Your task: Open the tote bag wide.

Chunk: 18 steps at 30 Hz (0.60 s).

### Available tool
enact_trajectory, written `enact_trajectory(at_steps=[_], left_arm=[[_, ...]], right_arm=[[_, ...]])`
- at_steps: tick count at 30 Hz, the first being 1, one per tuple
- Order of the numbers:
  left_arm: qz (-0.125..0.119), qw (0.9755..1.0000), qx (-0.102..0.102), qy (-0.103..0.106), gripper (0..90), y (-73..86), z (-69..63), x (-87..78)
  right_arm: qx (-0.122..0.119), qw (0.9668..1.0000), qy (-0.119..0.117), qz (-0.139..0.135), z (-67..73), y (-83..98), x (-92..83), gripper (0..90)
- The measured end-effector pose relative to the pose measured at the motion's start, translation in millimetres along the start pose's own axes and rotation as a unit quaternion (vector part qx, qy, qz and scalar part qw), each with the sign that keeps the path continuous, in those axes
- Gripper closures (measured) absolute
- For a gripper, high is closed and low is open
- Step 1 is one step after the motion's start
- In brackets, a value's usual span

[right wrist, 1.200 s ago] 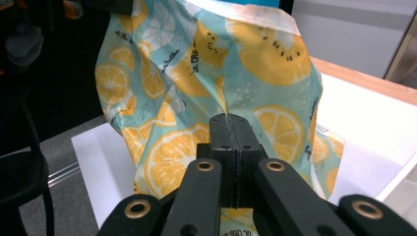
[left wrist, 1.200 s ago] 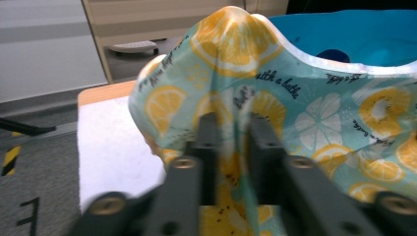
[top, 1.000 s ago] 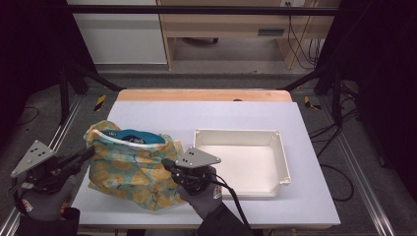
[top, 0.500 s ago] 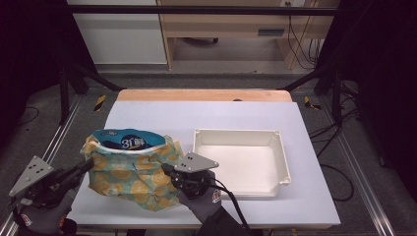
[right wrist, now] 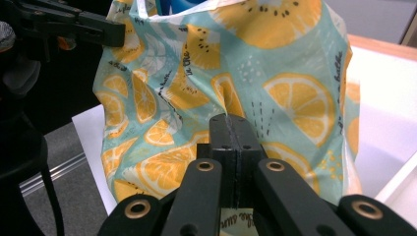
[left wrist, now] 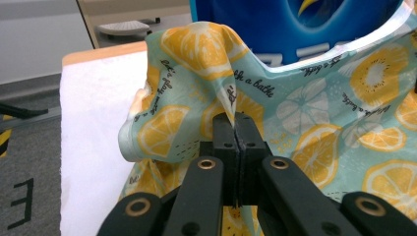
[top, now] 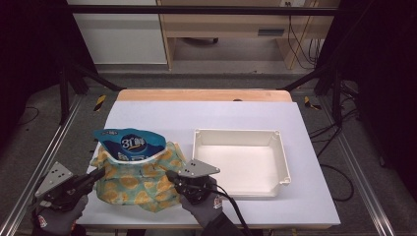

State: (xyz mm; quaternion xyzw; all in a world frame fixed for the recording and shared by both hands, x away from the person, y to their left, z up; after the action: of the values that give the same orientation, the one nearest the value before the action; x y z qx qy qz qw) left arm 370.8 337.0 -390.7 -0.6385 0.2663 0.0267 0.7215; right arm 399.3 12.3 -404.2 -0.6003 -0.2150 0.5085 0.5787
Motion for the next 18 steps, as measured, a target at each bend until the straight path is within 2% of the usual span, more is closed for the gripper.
enact_trajectory(at_steps=[18], left_arm=[[0.039,0.9992,0.007,0.009,89.3,20.1,-1.1,16.8]], right_arm=[[0.021,0.9994,0.007,0.025,-2.0,27.9,12.4,90.0]])
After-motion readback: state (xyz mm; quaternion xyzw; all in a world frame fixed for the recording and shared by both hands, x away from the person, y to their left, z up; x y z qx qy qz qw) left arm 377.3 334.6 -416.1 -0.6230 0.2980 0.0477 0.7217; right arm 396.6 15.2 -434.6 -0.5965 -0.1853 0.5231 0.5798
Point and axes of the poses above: each handheld gripper's, and its own axes: x roughly forward along the jaws, y roughly out of its underside, z roughly to its left, the point moved 1 cm from there along x, roughly forward along the jaws, and after that the axes turned 9 degrees about -y, right-handed, at the moved point
